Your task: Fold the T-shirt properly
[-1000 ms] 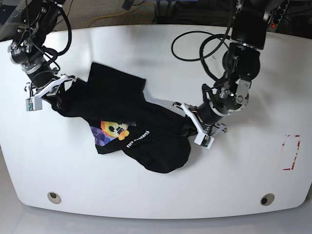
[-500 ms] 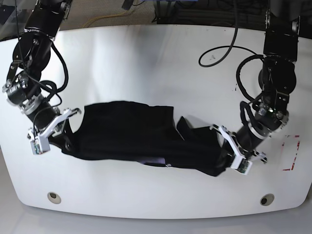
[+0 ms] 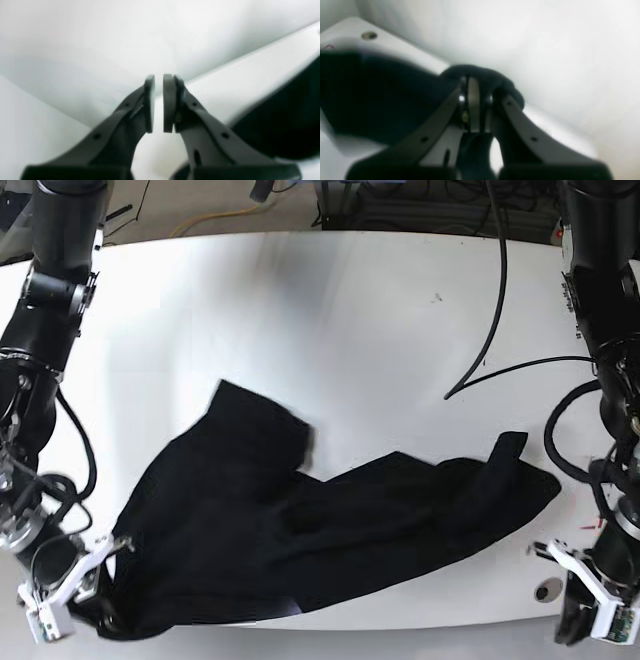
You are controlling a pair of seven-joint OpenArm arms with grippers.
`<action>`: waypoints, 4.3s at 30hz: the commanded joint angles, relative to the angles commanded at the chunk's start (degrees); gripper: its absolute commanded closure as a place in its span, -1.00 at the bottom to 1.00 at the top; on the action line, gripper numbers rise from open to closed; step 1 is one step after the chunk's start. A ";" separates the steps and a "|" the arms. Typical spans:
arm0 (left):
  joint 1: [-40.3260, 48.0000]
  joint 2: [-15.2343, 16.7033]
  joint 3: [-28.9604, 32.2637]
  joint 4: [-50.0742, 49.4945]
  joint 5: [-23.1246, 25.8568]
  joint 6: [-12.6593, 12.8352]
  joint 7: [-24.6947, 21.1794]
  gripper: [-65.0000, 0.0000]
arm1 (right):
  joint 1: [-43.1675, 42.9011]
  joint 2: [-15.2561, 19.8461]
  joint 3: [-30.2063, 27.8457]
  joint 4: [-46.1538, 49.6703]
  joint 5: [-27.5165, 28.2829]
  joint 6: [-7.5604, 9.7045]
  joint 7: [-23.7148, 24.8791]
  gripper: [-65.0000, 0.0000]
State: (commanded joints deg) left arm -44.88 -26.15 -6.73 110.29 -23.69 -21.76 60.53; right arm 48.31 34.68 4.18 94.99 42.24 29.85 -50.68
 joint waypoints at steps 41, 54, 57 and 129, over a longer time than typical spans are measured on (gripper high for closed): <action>30.77 31.21 29.54 -33.41 16.44 -0.26 -22.59 -0.54 | -28.66 0.18 12.22 6.68 3.60 0.09 0.09 1.00; 18.55 32.18 51.52 -51.43 16.35 14.59 -28.92 -0.54 | -30.42 -0.53 12.31 6.51 3.78 0.09 0.09 1.00; 16.79 32.88 54.15 -55.65 16.35 16.00 -29.54 -0.53 | -30.68 -1.32 12.31 6.59 3.43 0.09 0.09 1.00; 11.25 3.25 -6.24 -2.81 16.00 10.11 -21.36 0.99 | 8.35 0.44 0.62 -15.47 3.96 0.00 -2.81 1.00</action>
State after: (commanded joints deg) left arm -33.63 -22.90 -12.97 107.47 -7.69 -11.65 39.16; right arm 56.66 35.12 4.79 79.52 46.20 29.85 -53.49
